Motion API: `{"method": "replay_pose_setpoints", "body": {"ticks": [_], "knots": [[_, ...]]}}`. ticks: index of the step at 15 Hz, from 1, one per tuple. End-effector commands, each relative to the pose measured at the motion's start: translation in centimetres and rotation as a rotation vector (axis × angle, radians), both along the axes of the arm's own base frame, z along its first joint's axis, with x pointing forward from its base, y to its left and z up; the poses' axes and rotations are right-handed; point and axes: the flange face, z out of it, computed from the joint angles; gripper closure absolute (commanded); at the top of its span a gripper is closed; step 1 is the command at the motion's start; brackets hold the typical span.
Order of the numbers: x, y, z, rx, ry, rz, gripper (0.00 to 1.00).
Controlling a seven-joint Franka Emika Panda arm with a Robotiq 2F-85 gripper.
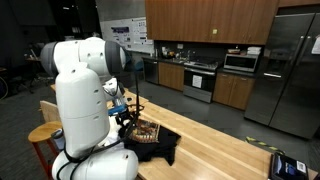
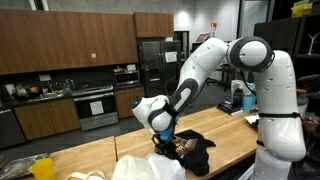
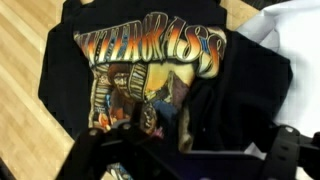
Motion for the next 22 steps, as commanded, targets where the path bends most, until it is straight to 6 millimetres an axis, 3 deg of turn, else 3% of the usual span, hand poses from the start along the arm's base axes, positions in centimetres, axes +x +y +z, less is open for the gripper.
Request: {"method": "replay_pose_setpoints", "body": {"ticks": [1,2,4,6,8,10,12,18,20,22], "knots": [[-4.9,-4.1,-0.6,0.059,-0.059,-0.125,0.28],[-6.1,-5.1,-1.2,0.087,-0.06,-0.151,0.29],[-8.4,-7.6,-2.1,0.11,-0.081,-0.187,0.41],[-10.6,-10.5,-2.5,0.104,-0.107,-0.206,0.58],[-11.2,-12.2,-2.0,0.1,-0.133,-0.23,0.74],[-10.2,-13.1,-0.6,0.111,-0.157,-0.257,0.89],[-7.8,-13.1,1.6,0.114,-0.195,-0.276,0.99],[-0.2,-15.3,10.8,0.176,-0.391,-0.388,0.98],[1.1,-17.3,14.2,0.165,-0.457,-0.436,0.98],[1.6,-20.8,17.0,0.129,-0.516,-0.509,0.98]]}}
